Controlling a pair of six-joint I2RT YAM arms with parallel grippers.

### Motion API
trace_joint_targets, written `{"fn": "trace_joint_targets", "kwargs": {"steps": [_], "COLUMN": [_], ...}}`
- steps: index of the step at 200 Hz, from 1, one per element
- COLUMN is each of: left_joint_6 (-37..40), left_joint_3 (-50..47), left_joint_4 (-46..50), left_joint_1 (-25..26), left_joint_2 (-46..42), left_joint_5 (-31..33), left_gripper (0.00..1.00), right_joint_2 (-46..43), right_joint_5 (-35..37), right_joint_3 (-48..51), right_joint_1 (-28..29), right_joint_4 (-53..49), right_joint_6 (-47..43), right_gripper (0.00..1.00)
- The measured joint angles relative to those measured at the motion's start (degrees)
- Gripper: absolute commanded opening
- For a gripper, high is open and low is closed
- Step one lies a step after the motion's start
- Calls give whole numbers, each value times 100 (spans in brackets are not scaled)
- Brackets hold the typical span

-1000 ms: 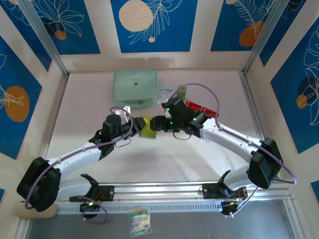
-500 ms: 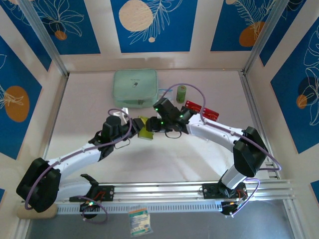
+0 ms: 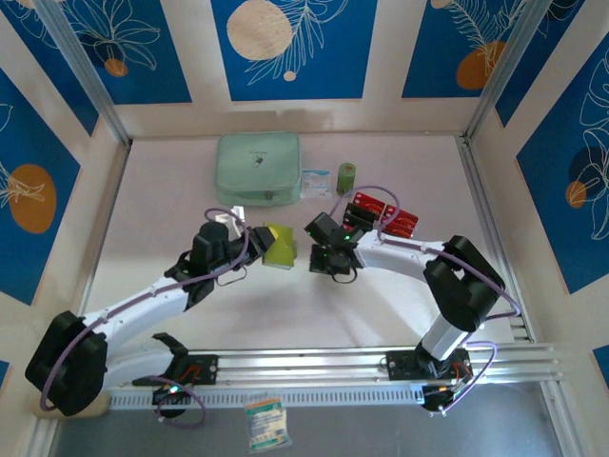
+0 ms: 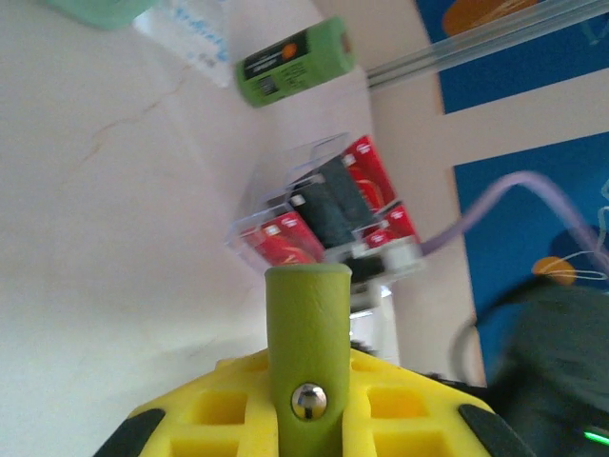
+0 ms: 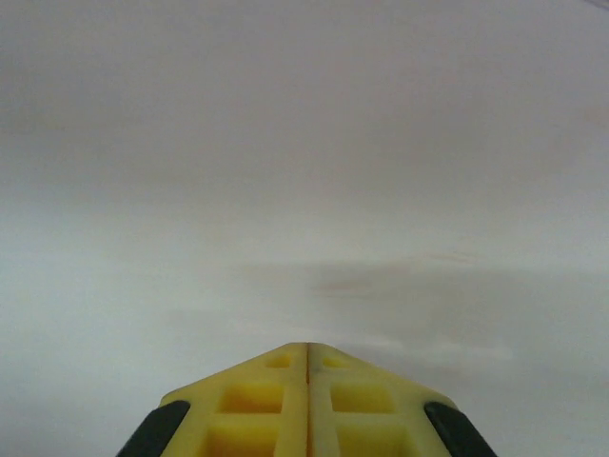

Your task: Put the credit cards into the card holder

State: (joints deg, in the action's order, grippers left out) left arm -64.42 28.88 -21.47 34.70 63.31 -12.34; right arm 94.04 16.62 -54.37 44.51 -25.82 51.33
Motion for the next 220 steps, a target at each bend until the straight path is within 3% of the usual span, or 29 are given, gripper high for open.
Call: {"fn": "trace_joint_targets", "kwargs": {"steps": [19,66,92,146,192,220], "left_joint_6": [46,341,278,-326,-813,-1056], "left_joint_3": [68,94,94,94,98,105], "left_joint_4": [-24,-205,-817,-2006,-2745,-3051], "left_joint_1": [0,-55,-107,-118,-120,-120], "left_joint_2": [-101,-42,269,1036,1403,1478], "left_joint_5": [-9,-278,-551,-741,-713,-671], "left_gripper": [0,0,0,0,0,0], "right_joint_2": [-199,-2009,-2758,-2675,-2218,-1993], "right_joint_5": [31,-651,-1261,-1860,-1888,-2000], "right_joint_3": [238,476,632,323,273,278], "right_joint_1": [-127,-282,-551,-682,-682,-743], "right_joint_4": [-131,234,752,1379,1867,2105], "right_joint_6": [4,-59,22,186,280,339], "right_gripper": [16,61,76,88,86,79]}}
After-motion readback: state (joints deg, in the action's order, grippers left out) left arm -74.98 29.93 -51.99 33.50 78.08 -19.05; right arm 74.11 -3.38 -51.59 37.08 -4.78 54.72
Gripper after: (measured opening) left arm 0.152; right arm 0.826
